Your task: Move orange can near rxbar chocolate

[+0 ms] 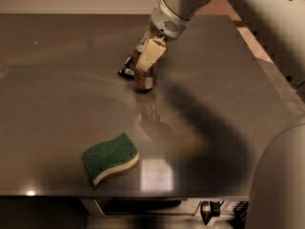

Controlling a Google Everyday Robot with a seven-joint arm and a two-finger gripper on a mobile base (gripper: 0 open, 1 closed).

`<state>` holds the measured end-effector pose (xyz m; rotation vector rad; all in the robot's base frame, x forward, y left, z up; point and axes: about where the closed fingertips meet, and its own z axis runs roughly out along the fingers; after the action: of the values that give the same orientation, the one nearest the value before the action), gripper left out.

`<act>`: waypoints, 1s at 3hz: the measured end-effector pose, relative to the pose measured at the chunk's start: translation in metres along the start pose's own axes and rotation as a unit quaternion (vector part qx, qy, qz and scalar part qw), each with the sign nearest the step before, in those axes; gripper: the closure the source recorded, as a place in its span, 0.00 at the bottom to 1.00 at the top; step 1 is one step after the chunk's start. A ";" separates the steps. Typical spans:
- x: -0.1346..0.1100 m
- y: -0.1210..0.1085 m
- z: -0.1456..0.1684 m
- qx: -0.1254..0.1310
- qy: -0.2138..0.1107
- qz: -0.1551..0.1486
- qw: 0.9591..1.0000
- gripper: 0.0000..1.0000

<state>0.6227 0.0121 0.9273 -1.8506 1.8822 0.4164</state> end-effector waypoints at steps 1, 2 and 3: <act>0.002 -0.022 0.006 0.011 0.002 -0.002 1.000 1.00; 0.008 -0.036 0.012 0.014 0.005 -0.001 1.000 0.82; 0.014 -0.046 0.017 0.013 0.008 0.000 1.000 0.58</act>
Offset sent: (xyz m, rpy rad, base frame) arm 0.0569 -0.0114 -0.0123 -0.0195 -0.0325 -0.0233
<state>0.6708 0.0069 0.9108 -1.8431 1.8899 0.3765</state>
